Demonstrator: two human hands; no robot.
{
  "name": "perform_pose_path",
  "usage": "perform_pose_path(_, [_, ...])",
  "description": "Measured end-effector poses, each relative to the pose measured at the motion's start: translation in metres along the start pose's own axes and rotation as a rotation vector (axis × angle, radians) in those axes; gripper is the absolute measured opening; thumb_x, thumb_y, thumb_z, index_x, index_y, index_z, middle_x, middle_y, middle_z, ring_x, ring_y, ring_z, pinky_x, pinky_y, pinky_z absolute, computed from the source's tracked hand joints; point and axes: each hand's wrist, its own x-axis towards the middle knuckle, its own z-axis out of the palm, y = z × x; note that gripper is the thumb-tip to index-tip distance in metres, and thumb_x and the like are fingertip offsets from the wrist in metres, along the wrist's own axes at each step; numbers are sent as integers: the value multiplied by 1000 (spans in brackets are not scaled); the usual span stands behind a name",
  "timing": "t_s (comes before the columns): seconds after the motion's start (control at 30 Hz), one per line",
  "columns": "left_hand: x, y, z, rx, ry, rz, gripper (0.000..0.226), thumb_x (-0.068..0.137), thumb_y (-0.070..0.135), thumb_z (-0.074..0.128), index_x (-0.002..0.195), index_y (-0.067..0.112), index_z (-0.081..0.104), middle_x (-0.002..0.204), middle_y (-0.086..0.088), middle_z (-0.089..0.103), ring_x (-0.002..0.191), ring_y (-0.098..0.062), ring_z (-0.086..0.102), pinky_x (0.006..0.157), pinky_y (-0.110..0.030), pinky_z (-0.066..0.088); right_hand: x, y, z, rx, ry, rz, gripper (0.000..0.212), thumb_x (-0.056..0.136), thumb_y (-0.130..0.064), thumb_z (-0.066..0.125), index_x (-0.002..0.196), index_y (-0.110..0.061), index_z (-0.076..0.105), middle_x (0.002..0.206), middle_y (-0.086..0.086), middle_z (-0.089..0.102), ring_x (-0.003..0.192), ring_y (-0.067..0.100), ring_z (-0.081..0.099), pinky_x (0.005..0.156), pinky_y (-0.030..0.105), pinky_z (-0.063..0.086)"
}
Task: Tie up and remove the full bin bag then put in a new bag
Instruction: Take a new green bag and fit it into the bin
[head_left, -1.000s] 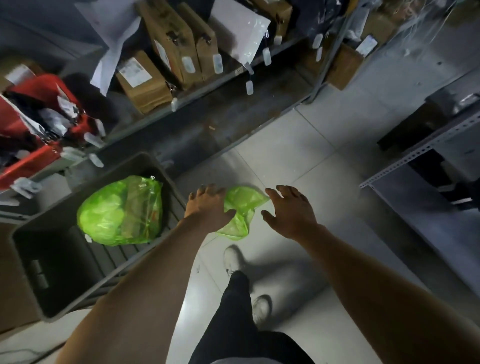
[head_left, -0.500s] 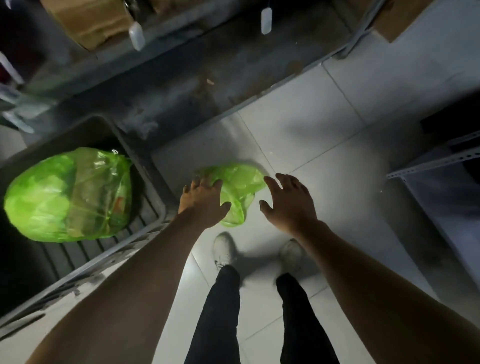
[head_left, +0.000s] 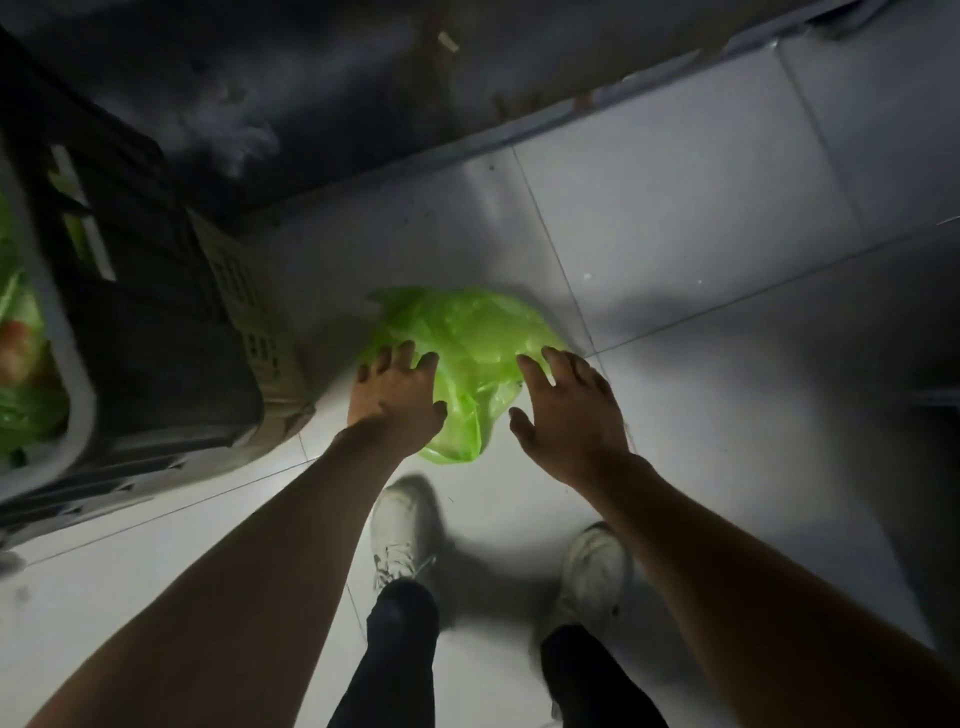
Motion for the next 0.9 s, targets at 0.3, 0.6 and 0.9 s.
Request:
perform_pose_path(0.3, [89,-18,71,76,-4,21,62,87,31,62,142,21,37,152,-9,27,140,-33,24,108,-46,32,67,11,89,-29,31,-34,63,87,-43,52,143,-17,42,145,12,43,132,32,39,102,44,36])
perform_pose_path(0.6, [148,-26,128,173,146,46,44,83,8,56,123,25,59,145,-4,38,139,-29,25,105,-46,34,108,18,143,-3,45,-48,59,89,-43,51,142,-17,42,145,11,42,131,31,38,102,43,37])
perform_pose_path(0.9, [133,-24,105,170,191,137,28,87,9,55,112,19,61,113,-6,61,112,-29,54,90,-37,42,86,20,120,34,30,-44,57,90,-41,51,141,-15,45,143,12,45,131,31,39,100,42,39])
